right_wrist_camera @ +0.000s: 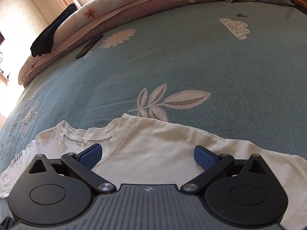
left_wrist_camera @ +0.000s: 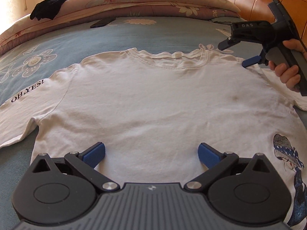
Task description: Fold clothes
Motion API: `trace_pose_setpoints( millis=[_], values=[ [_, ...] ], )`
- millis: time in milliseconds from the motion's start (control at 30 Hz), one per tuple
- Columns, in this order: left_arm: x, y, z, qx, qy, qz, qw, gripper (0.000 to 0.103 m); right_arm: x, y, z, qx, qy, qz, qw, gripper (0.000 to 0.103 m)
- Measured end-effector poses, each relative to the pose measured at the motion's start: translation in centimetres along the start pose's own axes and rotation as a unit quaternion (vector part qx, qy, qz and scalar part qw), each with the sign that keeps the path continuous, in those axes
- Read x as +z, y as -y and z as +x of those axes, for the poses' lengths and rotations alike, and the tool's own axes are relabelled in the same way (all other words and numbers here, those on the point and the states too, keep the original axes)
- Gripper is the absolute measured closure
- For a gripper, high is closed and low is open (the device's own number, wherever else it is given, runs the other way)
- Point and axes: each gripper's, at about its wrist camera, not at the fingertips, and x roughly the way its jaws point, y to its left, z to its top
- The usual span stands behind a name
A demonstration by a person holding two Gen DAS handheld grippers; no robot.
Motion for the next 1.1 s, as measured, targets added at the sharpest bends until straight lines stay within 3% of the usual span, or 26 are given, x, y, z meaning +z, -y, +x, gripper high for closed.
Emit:
trace_pose_setpoints(
  millis=[167, 633, 800, 900, 1100],
  values=[
    [-0.2, -0.1, 0.0, -0.007, 0.007, 0.004, 0.9999, 0.001, 1.5, -1.1, 0.8, -0.038, 0.022, -0.02, 0.999, 0.0],
    [-0.6, -0.1, -0.1, -0.01, 0.019, 0.01, 0.9997, 0.0, 1.5, -3.3, 1.9, -0.062, 0.053, -0.036, 0.996, 0.0],
    [-0.7, -0.2, -0.1, -0.014, 0.021, 0.012, 0.9996, 0.0, 2.1, -0.8, -3.9, -0.017, 0.054, -0.006, 0.998, 0.0],
    [-0.7, -0.1, -0.2, -0.012, 0.022, 0.013, 0.9996, 0.0, 0.7, 1.3, -5.9, 0.008, 0.034, 0.034, 0.999, 0.0],
    [-0.7, -0.1, -0.1, -0.01, 0.023, 0.013, 0.9996, 0.0, -1.4, 4.2, -3.6, -0.01, 0.019, 0.087, 0.996, 0.0]
  ],
)
